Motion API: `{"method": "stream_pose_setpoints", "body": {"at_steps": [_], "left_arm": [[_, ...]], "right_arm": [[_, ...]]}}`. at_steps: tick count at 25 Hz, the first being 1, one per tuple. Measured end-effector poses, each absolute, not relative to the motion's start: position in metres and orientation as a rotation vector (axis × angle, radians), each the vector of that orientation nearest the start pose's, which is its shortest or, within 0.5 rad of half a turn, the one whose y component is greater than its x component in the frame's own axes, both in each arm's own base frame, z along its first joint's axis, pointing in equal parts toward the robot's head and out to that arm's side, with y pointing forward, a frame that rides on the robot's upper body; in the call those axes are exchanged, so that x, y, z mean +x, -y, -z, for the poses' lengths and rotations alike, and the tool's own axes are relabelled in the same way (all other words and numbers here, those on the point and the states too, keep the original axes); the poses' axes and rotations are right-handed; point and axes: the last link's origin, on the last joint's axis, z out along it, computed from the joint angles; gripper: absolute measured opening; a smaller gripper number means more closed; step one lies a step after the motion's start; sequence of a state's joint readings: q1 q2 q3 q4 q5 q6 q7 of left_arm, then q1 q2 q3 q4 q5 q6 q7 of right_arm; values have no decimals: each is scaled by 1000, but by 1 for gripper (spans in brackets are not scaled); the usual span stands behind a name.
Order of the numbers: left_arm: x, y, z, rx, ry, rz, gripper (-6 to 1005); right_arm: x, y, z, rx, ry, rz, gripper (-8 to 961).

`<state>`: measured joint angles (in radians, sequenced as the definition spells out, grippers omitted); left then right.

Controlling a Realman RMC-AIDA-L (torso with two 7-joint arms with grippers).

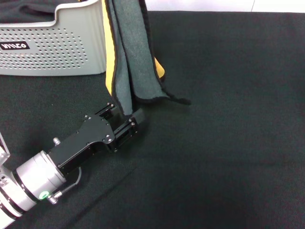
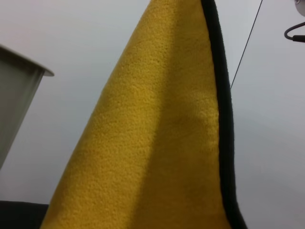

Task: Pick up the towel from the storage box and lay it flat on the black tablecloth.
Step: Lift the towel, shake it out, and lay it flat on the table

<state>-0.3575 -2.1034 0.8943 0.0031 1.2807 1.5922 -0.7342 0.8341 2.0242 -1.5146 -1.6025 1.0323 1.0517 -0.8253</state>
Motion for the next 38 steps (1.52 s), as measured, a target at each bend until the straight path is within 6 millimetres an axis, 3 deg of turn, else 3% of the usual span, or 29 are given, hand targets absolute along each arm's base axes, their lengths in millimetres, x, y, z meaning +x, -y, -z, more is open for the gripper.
{"method": "stream_pose_setpoints", "body": {"at_steps": [9, 20, 26, 31, 34, 38], "left_arm": [[-295, -238, 63, -2192, 746, 1193, 562], [-295, -237, 63, -2202, 749, 1187, 413], [-295, -237, 63, -2208, 776, 1195, 183], [-296, -237, 62, -2208, 790, 1198, 132], [-296, -235, 62, -2204, 797, 1207, 47], [-292, -232, 57, -2202, 766, 1262, 42]], "right_arm": [[-49, -375, -27, -2610, 131, -487, 5], [-48, -375, -27, -2609, 128, -486, 5], [-49, -375, -27, -2609, 128, -488, 5], [-45, -375, -28, -2605, 118, -488, 6], [-40, -373, -28, -2609, 97, -497, 6], [-24, -372, -34, -2623, 23, -533, 6]]}}
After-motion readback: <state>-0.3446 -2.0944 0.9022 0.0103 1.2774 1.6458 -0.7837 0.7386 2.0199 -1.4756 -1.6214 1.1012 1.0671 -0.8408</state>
